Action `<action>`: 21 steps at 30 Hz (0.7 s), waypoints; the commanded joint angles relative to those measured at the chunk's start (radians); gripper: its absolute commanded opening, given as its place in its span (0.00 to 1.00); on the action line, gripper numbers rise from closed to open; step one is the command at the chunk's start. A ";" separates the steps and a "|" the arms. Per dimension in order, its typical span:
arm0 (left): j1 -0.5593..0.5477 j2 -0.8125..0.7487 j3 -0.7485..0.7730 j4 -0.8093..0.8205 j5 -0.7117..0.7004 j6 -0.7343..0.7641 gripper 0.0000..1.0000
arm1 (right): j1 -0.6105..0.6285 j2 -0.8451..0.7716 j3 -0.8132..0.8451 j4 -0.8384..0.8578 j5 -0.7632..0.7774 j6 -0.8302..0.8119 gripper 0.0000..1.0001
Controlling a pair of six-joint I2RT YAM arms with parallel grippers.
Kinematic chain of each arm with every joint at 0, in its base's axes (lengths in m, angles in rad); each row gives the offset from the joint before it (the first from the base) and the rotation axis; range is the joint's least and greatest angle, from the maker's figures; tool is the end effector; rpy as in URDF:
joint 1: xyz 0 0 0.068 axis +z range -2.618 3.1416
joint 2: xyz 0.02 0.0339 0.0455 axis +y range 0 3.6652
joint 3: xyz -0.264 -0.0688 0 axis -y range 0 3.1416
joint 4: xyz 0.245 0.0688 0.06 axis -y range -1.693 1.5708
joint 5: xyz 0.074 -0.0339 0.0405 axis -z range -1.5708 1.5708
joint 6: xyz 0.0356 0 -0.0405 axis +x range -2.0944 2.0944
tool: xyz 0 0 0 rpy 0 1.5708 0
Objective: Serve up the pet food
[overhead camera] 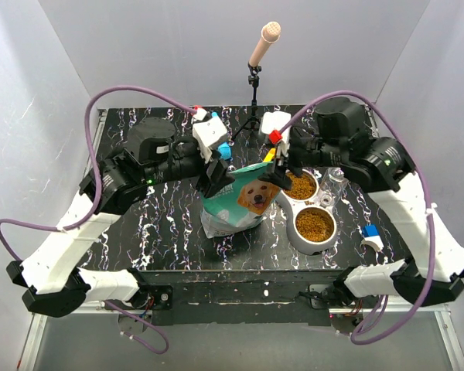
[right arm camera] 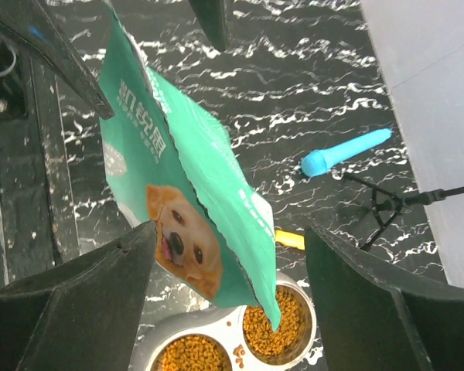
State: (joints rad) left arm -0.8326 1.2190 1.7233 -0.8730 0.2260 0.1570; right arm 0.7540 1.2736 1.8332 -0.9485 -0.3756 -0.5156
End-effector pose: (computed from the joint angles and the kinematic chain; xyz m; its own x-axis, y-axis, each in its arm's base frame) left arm 0.1394 -0.1651 0.4931 -0.1048 0.3417 -0.9339 0.8889 0.4534 0.0661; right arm 0.1497 0.1585 0.5062 0.1955 -0.4456 -0.8736 -0.9056 0.2598 -0.3352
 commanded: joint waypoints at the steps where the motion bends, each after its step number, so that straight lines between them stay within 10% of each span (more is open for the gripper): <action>1: 0.001 -0.039 -0.062 -0.037 0.009 0.029 0.65 | 0.002 0.055 0.083 -0.087 -0.068 -0.121 0.82; 8: 0.001 -0.038 -0.140 -0.029 0.030 0.036 0.59 | 0.060 0.119 0.081 -0.122 -0.025 -0.189 0.76; 13: 0.001 -0.038 -0.159 0.008 -0.002 0.039 0.52 | 0.114 0.153 0.074 -0.093 0.082 -0.211 0.45; 21: 0.001 -0.065 -0.205 0.048 0.009 0.024 0.40 | 0.156 0.098 -0.083 0.034 0.199 -0.270 0.56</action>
State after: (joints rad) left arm -0.8219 1.1748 1.5383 -0.8909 0.2207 0.1768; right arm 0.8787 1.3956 1.8393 -0.9966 -0.2615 -0.7265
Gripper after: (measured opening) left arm 0.412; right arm 0.533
